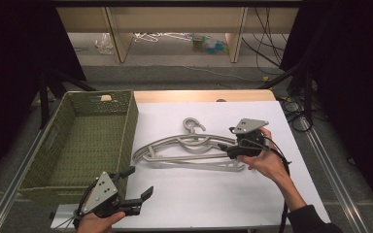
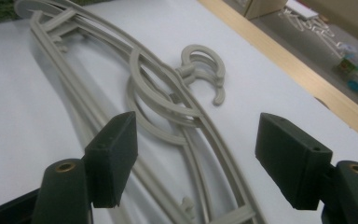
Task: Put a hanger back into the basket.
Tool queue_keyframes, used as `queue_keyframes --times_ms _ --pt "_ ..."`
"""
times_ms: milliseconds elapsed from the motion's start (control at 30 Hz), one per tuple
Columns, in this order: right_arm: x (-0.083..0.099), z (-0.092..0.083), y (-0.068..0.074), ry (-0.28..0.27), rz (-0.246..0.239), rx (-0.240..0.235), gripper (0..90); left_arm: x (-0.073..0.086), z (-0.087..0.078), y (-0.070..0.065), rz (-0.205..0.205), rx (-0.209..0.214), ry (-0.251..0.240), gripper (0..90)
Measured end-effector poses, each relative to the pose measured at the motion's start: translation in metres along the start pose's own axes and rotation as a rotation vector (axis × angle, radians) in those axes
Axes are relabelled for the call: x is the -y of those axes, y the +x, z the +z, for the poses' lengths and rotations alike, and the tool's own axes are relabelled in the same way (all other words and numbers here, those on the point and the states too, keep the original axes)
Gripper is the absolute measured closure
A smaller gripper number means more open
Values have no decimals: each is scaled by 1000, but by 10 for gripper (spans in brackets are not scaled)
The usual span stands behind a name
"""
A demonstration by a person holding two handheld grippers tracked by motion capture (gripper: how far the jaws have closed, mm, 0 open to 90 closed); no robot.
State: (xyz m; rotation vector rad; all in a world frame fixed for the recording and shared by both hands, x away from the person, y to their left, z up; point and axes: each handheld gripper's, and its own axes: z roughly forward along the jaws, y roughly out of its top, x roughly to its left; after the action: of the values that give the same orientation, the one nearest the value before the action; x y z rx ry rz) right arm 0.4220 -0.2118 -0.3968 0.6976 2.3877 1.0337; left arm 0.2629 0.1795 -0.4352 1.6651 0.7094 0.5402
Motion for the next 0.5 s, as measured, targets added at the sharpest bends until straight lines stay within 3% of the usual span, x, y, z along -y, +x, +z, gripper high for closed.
queue_keyframes --times_ms 100,133,233,300,367,400,500 --pt "-4 13 -6 37 -15 -3 327 0 0 0 0 1 1 159" --pt "-6 26 -11 75 -38 -2 354 1 0 -1 -21 -3 -1 159" --pt "-6 38 -16 103 -32 7 367 0 0 0 2 3 4 159" --pt "-4 52 -23 112 -14 15 394 0 0 0 0 5 -1 160" --pt "-3 55 -24 113 -13 22 400 0 0 0 -1 5 0 159" --pt "1 64 -27 146 -26 24 418 0 0 0 -2 5 3 159" --pt "4 70 -30 169 -19 18 438 0 1 0 2 6 3 159"
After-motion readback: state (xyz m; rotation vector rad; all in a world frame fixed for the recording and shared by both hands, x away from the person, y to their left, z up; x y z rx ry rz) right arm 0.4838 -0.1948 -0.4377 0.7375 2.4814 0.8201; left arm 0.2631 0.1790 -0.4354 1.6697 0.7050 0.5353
